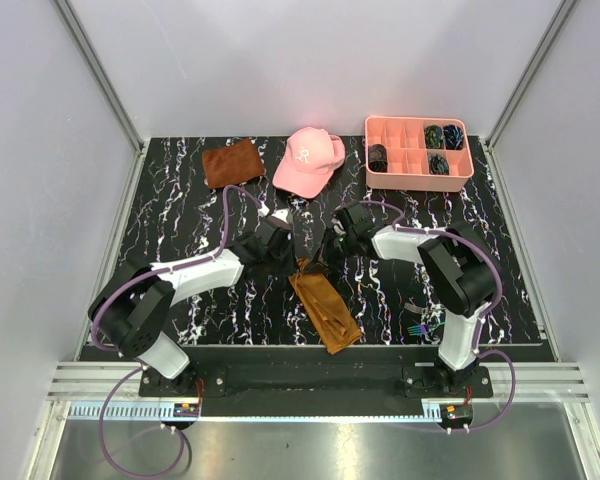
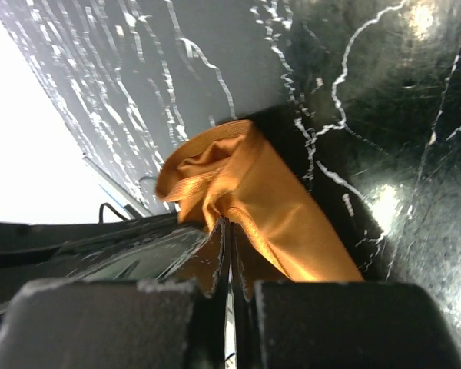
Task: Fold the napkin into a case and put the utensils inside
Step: Grasp the top corner of the smaller rectangle folded napkin from the folded napkin.
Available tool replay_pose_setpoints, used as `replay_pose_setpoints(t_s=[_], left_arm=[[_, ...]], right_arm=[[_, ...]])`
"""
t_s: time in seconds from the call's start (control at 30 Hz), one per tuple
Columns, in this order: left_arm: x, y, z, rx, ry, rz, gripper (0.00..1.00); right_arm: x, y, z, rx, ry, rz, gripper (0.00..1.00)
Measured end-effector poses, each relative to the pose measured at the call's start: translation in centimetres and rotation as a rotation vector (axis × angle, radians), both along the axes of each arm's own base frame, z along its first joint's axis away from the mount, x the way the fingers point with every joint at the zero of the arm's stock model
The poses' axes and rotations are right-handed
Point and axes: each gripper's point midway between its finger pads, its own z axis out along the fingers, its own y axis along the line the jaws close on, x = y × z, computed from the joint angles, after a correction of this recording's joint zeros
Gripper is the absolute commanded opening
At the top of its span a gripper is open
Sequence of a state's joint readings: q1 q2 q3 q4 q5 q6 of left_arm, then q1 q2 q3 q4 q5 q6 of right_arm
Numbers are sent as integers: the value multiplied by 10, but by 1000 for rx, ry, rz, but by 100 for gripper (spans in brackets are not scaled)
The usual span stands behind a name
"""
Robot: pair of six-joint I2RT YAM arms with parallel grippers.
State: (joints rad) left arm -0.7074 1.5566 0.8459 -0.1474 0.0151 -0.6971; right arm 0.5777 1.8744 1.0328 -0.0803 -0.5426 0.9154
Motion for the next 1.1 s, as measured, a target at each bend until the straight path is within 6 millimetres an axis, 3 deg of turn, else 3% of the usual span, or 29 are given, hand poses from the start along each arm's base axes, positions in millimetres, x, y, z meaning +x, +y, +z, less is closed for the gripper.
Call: replay_pose_setpoints(t_s=[0.2,0.43,0.67,0.9,0.97,1.1], left_arm=[[0,0,0,-1,1,0,0],[-1,0,-1,-1,3,2,0],[2,2,-1,-6,3,18,0],[6,9,-10,-4,7,65,0],[8,10,-9,-7,2,74,0],[10,10,-10,-1,-3,82,0]], right_arm=[[-8,6,-11,-11,24,19,0],[-15,19,-10,13,38,39,0],[-11,23,-7,35,45,12,4],[1,40,-24,116,133,2,10],[4,39,-24,119,130,-5,16],[7,33,-23,103,117,-7,17]])
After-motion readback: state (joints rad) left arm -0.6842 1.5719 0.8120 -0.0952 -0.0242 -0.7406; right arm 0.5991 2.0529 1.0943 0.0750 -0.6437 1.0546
